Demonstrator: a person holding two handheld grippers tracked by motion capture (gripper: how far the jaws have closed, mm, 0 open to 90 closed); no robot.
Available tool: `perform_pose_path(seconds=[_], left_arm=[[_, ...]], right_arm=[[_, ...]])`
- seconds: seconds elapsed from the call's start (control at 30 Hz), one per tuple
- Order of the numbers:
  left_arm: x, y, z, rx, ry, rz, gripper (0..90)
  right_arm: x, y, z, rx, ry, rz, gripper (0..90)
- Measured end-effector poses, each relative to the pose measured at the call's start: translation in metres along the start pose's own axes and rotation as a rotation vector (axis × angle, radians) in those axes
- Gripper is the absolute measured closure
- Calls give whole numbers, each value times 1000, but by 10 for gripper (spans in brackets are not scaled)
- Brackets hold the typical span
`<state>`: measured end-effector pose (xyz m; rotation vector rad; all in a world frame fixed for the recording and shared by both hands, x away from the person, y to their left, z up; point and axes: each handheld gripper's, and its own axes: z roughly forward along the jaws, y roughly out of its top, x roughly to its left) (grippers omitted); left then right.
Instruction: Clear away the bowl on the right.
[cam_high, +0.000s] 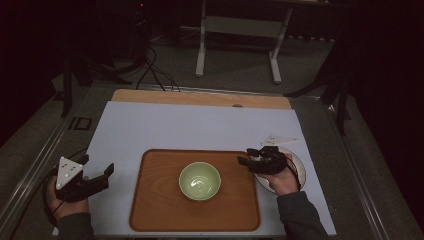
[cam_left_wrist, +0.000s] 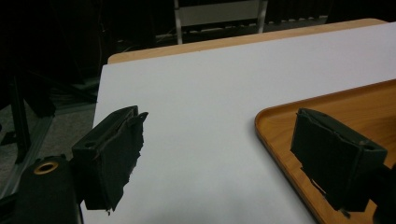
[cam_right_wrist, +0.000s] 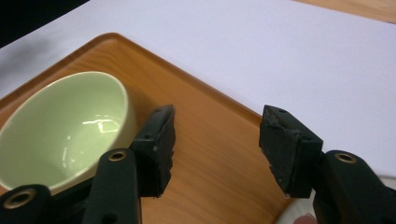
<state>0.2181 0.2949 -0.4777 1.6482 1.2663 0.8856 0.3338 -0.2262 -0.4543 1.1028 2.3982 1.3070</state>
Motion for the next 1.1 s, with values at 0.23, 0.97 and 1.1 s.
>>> perform_pose_path(seconds=[0.23,0.97,1.1], left_arm=[[0,0,0,4,1,2,166],[3,1,3,14,4,-9,166],[5,0,3,21,1,-13,166]], right_arm=[[-14,-14,-12,-17,-67,22,430],[-50,-41,-37,-74,-313,76,415],[-53,-43,-38,-62,-327,78,411]])
